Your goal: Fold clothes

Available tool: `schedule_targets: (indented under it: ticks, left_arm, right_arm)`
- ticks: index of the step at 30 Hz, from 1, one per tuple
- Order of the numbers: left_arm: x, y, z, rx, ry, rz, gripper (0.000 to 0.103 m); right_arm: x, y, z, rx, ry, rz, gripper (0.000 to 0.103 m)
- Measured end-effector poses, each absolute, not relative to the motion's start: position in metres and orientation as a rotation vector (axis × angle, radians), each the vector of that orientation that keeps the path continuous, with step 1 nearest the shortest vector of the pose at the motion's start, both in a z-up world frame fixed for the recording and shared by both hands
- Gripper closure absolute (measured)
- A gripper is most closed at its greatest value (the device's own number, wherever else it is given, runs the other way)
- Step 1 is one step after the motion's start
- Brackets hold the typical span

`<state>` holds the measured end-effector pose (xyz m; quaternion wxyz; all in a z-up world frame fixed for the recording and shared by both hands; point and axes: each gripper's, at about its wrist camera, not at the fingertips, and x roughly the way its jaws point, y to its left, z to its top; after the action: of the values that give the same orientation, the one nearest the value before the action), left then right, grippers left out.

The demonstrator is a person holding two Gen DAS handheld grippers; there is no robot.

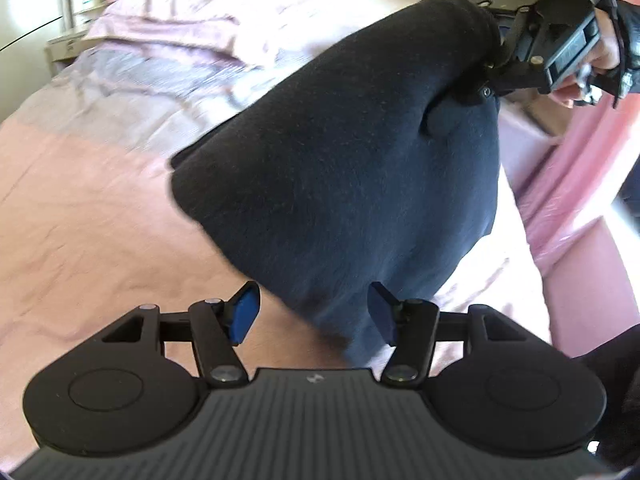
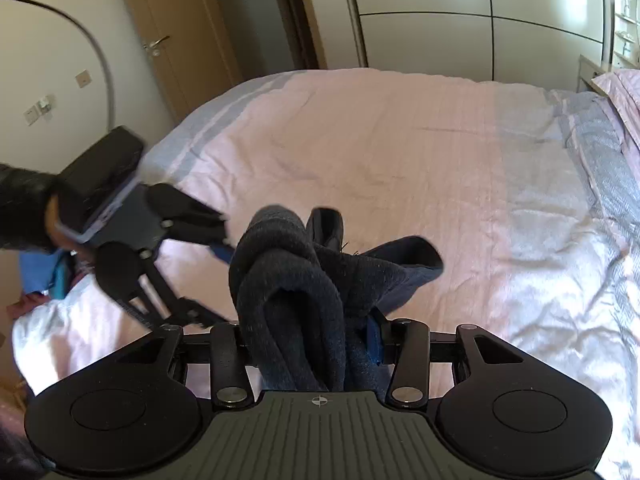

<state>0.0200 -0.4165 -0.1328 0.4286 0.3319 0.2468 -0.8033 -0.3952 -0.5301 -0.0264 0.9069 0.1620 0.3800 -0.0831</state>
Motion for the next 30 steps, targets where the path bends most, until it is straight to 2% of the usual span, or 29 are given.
schedule_targets:
  ticks: [5, 8, 12, 15, 19, 21, 25, 30]
  left_arm:
    - [-0.004, -0.376, -0.099, 0.727, 0.657, -2.131, 0.048]
    - [-0.005, -0.332, -0.081, 0.665, 0.709, -2.157, 0.048]
    - [0.005, -0.27, -0.075, 0.622, 0.846, -2.094, 0.048]
    - [0.019, -0.229, -0.099, 0.638, 0.954, -1.908, 0.047]
    - [0.041, -0.19, -0.143, 0.674, 1.073, -1.573, 0.048]
    - [0.051, -0.179, -0.154, 0.669, 1.088, -1.496, 0.048]
    - [0.059, -0.171, -0.164, 0.701, 1.044, -1.494, 0.048]
    - [0.066, -0.188, -0.176, 0.784, 0.873, -1.64, 0.044]
  right_arm:
    - [-0.409, -0.507, 0.028, 0.258, 0.886, -0.006, 0.059]
    - [-0.391, -0.492, 0.061, 0.167, 0.962, 0.148, 0.059]
    - [-0.346, -0.463, 0.075, 0.095, 1.057, 0.441, 0.059]
    - [-0.294, -0.447, 0.046, 0.065, 1.123, 0.636, 0.056]
    - [-0.206, -0.443, -0.058, 0.017, 1.184, 0.649, 0.042]
    - [-0.177, -0.448, -0.099, 0.023, 1.151, 0.522, 0.04]
    - [-0.168, -0.467, -0.13, 0.208, 1.024, 0.249, 0.039]
    - [-0.249, -0.469, -0.144, 0.523, 0.885, -0.108, 0.033]
